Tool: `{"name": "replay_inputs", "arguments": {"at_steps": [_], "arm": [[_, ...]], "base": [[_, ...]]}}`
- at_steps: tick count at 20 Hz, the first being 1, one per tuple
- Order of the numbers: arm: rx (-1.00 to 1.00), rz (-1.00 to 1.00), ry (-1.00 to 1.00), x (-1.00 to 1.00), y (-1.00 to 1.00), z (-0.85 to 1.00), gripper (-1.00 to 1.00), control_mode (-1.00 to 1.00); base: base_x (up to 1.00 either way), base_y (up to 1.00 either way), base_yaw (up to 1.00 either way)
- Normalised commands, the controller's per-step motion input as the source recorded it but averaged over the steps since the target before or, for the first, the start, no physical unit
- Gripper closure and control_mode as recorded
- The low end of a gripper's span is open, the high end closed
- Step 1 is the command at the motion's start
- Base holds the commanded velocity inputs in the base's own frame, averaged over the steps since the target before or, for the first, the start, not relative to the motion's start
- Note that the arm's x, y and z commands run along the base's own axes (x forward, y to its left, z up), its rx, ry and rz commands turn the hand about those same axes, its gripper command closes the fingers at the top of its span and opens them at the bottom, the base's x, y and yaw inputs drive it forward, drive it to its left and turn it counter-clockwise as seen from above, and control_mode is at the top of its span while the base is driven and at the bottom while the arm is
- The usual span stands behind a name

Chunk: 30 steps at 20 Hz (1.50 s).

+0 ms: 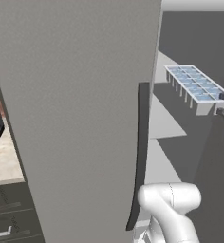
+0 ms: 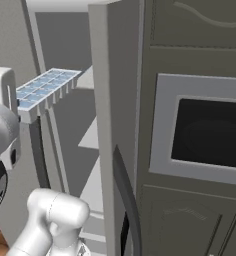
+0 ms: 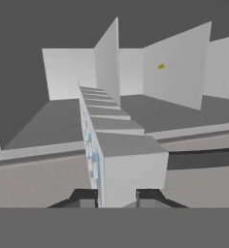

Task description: Open the freezer door, pick up the ice cube tray from the freezer, and place it on the dining counter.

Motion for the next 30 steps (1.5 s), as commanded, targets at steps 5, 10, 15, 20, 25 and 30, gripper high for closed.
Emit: {"name": "replay_inputs", "arguments": {"at_steps": [5,10,15,20,25,30], "arm": [[0.0,0.0,0.0,0.0,0.0,0.0,1.0,1.0],[0.0,0.0,0.0,0.0,0.0,0.0,1.0,1.0],[0.0,0.0,0.0,0.0,0.0,0.0,1.0,1.0],[0.0,0.0,0.0,0.0,0.0,0.0,1.0,1.0],[0.0,0.0,0.0,0.0,0.0,0.0,1.0,1.0],[0.0,0.0,0.0,0.0,0.0,0.0,1.0,1.0]], "base": [[-0.85,0.09,0.21],[-0.82,0.26,0.44],[-0.51,0.35,0.61],[-0.29,0.38,0.71],[-0.18,0.4,0.83],[-0.09,0.4,0.91]]}}
